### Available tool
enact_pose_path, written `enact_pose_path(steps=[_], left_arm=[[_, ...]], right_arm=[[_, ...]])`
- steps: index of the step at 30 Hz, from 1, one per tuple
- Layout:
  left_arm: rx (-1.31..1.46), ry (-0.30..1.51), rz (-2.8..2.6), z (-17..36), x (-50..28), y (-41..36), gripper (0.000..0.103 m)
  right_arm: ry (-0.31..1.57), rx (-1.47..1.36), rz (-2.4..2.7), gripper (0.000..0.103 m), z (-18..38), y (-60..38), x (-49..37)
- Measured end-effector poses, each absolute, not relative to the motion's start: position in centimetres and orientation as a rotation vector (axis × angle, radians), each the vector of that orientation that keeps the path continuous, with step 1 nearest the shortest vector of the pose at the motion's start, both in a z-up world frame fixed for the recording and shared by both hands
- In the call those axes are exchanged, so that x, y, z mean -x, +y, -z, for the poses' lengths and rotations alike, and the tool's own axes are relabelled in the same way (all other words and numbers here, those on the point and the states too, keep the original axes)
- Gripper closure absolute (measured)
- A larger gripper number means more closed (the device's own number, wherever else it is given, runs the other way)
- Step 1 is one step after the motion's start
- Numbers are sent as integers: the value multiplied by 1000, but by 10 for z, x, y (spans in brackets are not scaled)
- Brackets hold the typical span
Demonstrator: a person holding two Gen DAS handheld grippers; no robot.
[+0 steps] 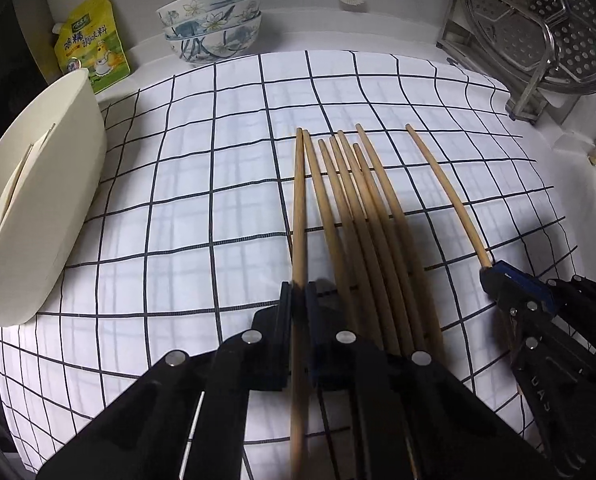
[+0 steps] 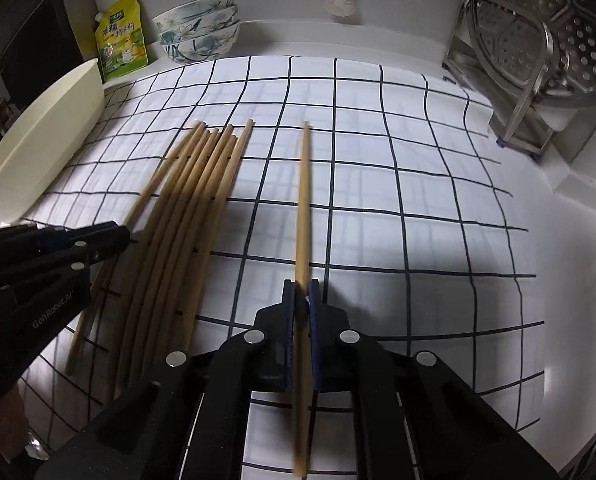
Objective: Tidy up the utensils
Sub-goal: 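Carry the held chopsticks in both tools over the white oval basin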
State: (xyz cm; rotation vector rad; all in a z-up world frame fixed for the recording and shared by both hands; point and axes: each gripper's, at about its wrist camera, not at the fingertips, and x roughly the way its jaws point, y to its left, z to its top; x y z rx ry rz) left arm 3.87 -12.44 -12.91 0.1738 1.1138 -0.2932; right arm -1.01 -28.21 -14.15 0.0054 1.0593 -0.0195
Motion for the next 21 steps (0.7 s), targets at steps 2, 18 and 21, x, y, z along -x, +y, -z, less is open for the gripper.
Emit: enact_pose_path(steps=[2,18,21], left_arm=[[-161,1129,303,129,-40,-121,96],[-63,963,254,34,-57,-33,96],[-51,928,202,18,-66,0,96]], right_arm=[[1068,-45,19,96,140,-286,11],[926,-125,-94,96,51,-226,-18],[896,-110,-160,96,36,-187,-38]])
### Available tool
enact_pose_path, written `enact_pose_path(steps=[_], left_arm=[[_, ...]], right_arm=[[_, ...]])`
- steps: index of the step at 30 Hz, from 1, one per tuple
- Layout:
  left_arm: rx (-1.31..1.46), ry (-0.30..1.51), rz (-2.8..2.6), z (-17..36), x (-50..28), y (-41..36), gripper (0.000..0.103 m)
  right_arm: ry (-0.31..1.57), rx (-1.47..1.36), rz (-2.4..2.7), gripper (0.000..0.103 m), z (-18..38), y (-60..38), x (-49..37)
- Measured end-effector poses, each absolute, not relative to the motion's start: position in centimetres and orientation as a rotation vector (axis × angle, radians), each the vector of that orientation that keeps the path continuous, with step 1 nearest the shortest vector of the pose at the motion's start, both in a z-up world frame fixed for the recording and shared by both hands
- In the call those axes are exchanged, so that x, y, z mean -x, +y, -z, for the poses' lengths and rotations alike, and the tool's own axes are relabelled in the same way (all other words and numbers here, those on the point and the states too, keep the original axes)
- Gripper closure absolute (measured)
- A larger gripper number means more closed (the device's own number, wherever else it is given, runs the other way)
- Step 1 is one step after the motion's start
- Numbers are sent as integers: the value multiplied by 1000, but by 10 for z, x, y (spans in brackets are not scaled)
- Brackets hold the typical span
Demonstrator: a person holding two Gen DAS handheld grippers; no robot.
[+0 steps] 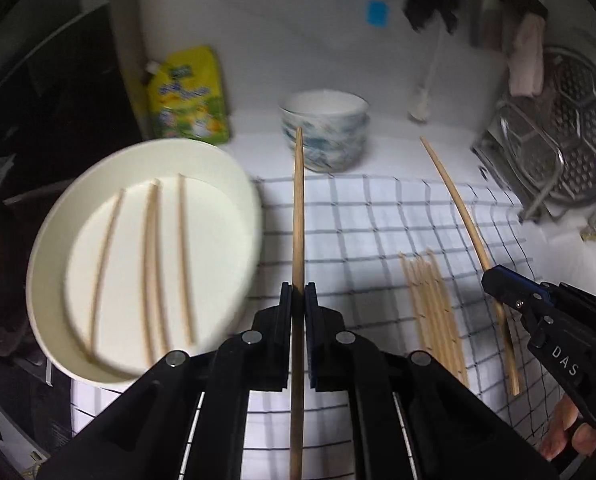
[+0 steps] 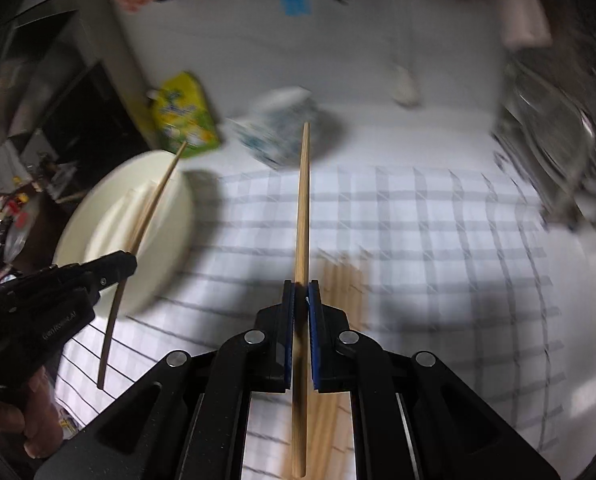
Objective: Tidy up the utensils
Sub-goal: 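Carry the held chopsticks in both tools over the white oval basin, then open both tools to drop the chopsticks into the basin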
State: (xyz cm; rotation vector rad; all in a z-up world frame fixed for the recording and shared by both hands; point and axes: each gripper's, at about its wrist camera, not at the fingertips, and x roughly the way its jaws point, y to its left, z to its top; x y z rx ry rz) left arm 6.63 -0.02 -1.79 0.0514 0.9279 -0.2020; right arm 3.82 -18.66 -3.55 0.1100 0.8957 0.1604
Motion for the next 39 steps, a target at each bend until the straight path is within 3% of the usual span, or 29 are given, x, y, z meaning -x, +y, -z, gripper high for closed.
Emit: enact_pose_path(steps=[15,26,29,31,39], left_arm=[[18,916,31,19,-130,151,96],[13,1000,23,59,-150,177,94],[37,999,15,58,-149,182,74],[43,991,7,55,-147,184,53],[68,976,-7,43,-134,188,38]], right_arm=[[967,-49,-382,96,55,6,-144],[1072,-50,-326,96,94,30,-164],[1047,-50,-315,91,89,26,-159],[1030,-44,-308,90,84,25,-157],[1012,-49,-295,86,74,15,-139]])
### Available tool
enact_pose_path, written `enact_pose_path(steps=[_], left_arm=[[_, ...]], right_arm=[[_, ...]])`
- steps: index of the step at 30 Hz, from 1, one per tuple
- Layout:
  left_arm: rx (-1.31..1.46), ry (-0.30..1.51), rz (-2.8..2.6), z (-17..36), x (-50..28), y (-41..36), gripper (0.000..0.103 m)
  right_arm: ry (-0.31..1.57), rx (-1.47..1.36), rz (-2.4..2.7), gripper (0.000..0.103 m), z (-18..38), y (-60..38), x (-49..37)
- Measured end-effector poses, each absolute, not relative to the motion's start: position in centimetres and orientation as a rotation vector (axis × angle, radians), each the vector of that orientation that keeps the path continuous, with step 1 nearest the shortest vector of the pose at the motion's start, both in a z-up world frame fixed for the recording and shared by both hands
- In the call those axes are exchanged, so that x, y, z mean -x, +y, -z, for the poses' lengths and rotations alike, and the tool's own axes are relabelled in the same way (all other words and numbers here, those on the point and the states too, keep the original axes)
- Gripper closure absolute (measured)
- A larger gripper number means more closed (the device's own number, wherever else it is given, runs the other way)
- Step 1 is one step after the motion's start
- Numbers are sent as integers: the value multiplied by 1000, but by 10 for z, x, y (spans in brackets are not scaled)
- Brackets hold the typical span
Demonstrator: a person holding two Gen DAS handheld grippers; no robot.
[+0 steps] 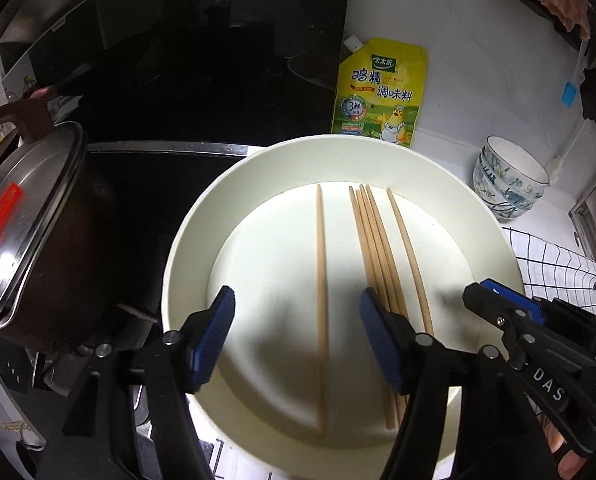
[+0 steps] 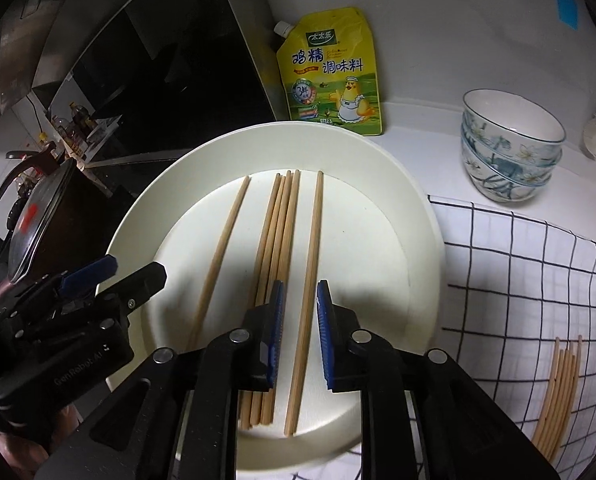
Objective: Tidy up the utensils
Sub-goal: 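Open both tools to drop the chopsticks into the basin, then move both open tools back over the chopstick row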
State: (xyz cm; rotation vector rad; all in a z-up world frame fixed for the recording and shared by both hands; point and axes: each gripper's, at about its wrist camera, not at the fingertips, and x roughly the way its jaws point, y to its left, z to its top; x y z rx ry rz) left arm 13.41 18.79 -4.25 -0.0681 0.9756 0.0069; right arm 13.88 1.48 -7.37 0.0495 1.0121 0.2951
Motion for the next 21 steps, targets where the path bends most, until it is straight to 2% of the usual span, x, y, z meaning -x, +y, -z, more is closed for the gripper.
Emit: enact_pose_path(steps=[5,19,21], left_arm=[[70,966,1,35,-124,187,36],[54,911,4,9,-86,166,22],[52,906,7,6,-80,161,21]], right_arm=[[1001,-53,-293,82,66,8,-125],[947,-54,-284,72,39,-20,-84],[937,-51,-279,67,37,-27,-78]])
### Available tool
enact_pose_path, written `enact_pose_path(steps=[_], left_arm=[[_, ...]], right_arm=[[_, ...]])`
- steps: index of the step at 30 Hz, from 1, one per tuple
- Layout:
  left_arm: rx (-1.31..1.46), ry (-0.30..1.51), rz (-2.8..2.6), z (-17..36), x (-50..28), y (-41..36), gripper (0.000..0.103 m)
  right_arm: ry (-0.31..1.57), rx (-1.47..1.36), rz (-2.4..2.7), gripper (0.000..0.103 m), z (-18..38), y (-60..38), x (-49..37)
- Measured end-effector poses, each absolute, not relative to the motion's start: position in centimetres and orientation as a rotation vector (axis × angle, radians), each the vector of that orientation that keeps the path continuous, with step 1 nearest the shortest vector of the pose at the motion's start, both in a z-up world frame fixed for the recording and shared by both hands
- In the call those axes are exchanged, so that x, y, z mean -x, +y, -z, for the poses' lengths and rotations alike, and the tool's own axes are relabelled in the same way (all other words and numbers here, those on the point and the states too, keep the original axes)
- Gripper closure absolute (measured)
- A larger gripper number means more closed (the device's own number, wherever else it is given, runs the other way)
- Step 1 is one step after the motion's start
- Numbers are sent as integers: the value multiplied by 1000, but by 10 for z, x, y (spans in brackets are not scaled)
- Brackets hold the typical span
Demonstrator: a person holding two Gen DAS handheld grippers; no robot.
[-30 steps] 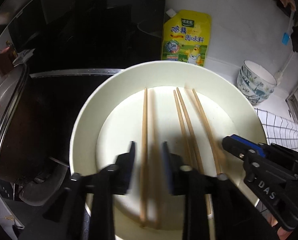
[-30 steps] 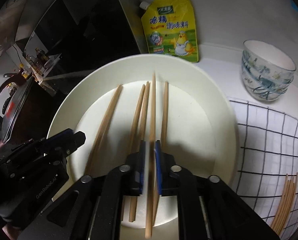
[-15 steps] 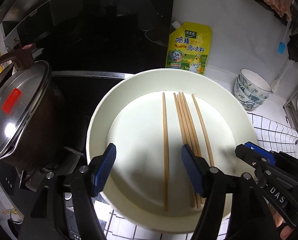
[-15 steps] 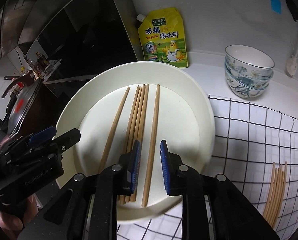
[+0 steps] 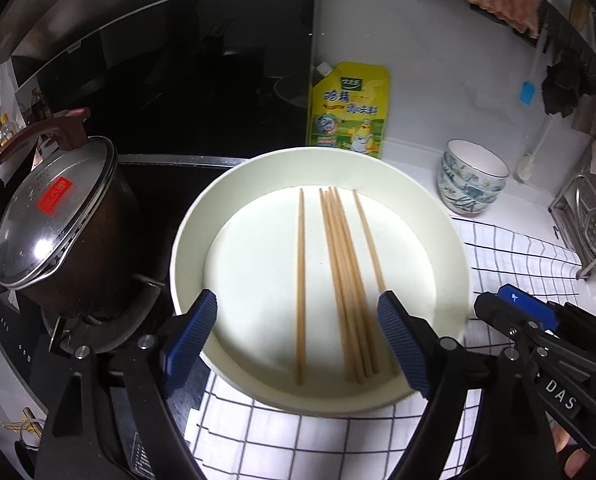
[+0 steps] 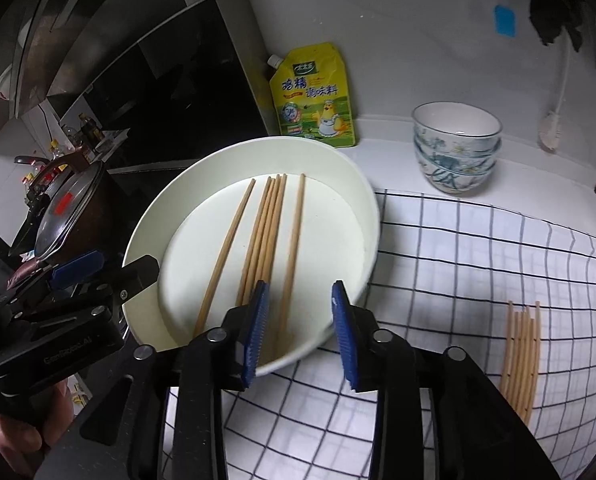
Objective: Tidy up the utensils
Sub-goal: 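Move both open tools back over the chopstick row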
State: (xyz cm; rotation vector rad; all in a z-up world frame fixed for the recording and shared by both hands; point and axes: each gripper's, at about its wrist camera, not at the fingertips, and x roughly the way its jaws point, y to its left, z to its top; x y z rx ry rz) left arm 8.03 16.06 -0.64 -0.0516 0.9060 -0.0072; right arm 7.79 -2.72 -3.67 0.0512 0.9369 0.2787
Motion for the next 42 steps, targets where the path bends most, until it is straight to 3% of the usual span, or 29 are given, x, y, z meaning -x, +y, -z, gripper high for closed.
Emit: enact_pose_path(steps=[23,42], left_arm=[[9,923,160,7,-36,38,15],[-89,1046,262,61,-21,-48,14]], right_arm=[[957,-94,-62,55,46,-181,-3],[1084,-101,41,52,114,-246,23]])
